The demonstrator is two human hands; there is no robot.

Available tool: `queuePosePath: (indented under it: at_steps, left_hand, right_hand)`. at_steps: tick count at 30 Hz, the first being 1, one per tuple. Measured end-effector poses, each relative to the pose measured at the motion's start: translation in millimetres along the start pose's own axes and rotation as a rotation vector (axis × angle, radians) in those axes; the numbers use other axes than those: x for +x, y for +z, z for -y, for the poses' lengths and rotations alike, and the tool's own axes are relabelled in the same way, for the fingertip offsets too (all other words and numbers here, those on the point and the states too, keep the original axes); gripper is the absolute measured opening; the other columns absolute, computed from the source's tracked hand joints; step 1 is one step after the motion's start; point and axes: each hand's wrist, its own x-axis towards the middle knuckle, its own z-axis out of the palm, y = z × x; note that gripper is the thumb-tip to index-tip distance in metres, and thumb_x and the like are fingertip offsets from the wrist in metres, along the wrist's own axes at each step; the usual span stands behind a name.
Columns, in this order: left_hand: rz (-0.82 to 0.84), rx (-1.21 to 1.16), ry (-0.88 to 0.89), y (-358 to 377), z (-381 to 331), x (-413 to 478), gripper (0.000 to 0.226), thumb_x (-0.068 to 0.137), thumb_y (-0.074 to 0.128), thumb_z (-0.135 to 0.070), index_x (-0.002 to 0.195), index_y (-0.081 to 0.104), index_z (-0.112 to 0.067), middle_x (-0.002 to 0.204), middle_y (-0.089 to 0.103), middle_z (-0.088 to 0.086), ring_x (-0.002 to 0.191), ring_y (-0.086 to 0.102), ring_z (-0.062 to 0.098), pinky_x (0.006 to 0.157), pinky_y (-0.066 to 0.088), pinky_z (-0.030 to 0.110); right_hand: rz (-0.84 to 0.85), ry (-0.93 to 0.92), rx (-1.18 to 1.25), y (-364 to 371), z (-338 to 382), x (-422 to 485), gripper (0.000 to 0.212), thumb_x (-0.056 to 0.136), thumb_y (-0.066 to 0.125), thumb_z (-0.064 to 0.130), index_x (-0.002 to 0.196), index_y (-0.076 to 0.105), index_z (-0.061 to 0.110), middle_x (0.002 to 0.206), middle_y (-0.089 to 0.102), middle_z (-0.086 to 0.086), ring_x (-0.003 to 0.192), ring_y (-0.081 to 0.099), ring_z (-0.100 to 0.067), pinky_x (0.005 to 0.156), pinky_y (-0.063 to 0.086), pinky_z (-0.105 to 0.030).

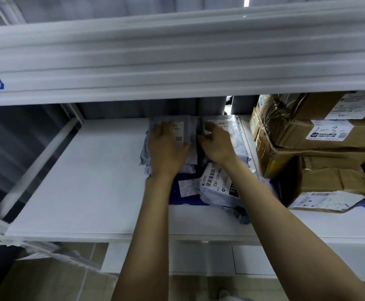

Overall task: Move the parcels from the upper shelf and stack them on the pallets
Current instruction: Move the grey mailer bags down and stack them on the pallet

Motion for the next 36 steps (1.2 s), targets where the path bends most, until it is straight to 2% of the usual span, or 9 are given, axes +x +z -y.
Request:
queuePosePath:
  at_steps: [2, 3, 5, 8, 14, 19, 26, 30, 36]
  left_hand:
    - [-0.03, 0.093, -0.066, -13, 30, 1, 0.074, 0.072, 0.072, -0.053, 0.129, 0.052, -0.012, 0.13, 0.056, 0.011, 0.123, 0.047, 0.032, 0.105, 0.039, 0.045]
    - [0.004, 0.031, -0.144, -19, 41, -1, 0.078, 0.072, 0.074, -0.054, 0.133, 0.049, -0.012, 0.133, 0.055, 0.009, 0.124, 0.046, 0.029, 0.106, 0.039, 0.042]
    - [0.104, -0.275, -0.362, -25, 55, -6, 0.082, 0.075, 0.074, -0.053, 0.139, 0.042, -0.014, 0.138, 0.052, 0.006, 0.121, 0.051, 0.022, 0.103, 0.043, 0.036]
    - [0.189, -0.61, -0.561, -21, 64, -13, 0.061, 0.083, 0.068, -0.048, 0.132, 0.046, -0.019, 0.13, 0.059, 0.004, 0.106, 0.059, 0.017, 0.092, 0.05, 0.03]
    - [0.216, -0.665, -0.548, -6, 72, -12, 0.061, 0.083, 0.064, -0.056, 0.132, 0.051, -0.022, 0.122, 0.064, 0.002, 0.107, 0.062, 0.018, 0.098, 0.051, 0.039]
    - [0.231, -0.639, -0.535, -2, 76, 0, 0.048, 0.084, 0.063, -0.056, 0.119, 0.054, -0.025, 0.118, 0.065, 0.002, 0.105, 0.062, 0.019, 0.097, 0.051, 0.04]
    - [0.2, -0.571, -0.475, 2, 71, 11, 0.049, 0.087, 0.064, -0.047, 0.125, 0.054, -0.017, 0.122, 0.064, 0.006, 0.107, 0.061, 0.021, 0.098, 0.051, 0.04]
    - [0.203, -0.582, -0.44, 6, 62, 12, 0.054, 0.089, 0.064, -0.043, 0.133, 0.052, -0.014, 0.126, 0.062, 0.005, 0.11, 0.06, 0.019, 0.099, 0.049, 0.037]
    - [0.204, -0.581, -0.415, 10, 58, 17, 0.052, 0.09, 0.064, -0.035, 0.134, 0.05, -0.013, 0.127, 0.061, 0.006, 0.109, 0.058, 0.017, 0.097, 0.048, 0.03]
  right_hand:
    - [0.088, -0.029, -0.014, 8, 4, -1, 0.023, 0.088, 0.058, 0.012, 0.108, 0.058, -0.001, 0.106, 0.066, -0.018, 0.099, 0.062, -0.033, 0.084, 0.047, -0.036]
    - [0.125, -0.031, -0.014, 12, 6, -1, 0.025, 0.089, 0.059, 0.016, 0.11, 0.057, 0.002, 0.108, 0.066, -0.015, 0.1, 0.061, -0.03, 0.085, 0.048, -0.035]
    - [0.182, -0.016, -0.005, 18, 10, -1, 0.035, 0.09, 0.06, 0.024, 0.119, 0.054, 0.004, 0.116, 0.063, -0.013, 0.106, 0.059, -0.029, 0.088, 0.047, -0.034]
    - [0.255, 0.059, 0.034, 27, 14, -2, 0.047, 0.091, 0.062, 0.027, 0.129, 0.047, 0.004, 0.13, 0.055, -0.01, 0.118, 0.053, -0.025, 0.09, 0.04, -0.024]
    - [0.315, 0.163, 0.128, 39, 10, -1, 0.054, 0.092, 0.061, 0.026, 0.137, 0.037, 0.007, 0.138, 0.053, -0.01, 0.123, 0.052, -0.025, 0.103, 0.041, -0.032]
    - [0.287, 0.136, 0.047, 40, 14, 6, 0.048, 0.095, 0.054, 0.024, 0.136, 0.038, 0.004, 0.137, 0.053, -0.013, 0.123, 0.051, -0.03, 0.096, 0.039, -0.029]
    - [0.228, 0.1, -0.021, 39, 14, 12, 0.041, 0.094, 0.055, 0.022, 0.128, 0.044, 0.0, 0.132, 0.055, -0.019, 0.118, 0.053, -0.034, 0.095, 0.043, -0.034]
    - [0.182, 0.089, -0.036, 35, 11, 13, 0.04, 0.093, 0.057, 0.019, 0.127, 0.047, -0.001, 0.13, 0.056, -0.019, 0.119, 0.052, -0.034, 0.095, 0.042, -0.032]
    - [0.15, 0.053, -0.122, 27, 9, 11, 0.035, 0.091, 0.059, 0.019, 0.122, 0.055, 0.003, 0.122, 0.062, -0.017, 0.113, 0.056, -0.033, 0.084, 0.039, -0.024]
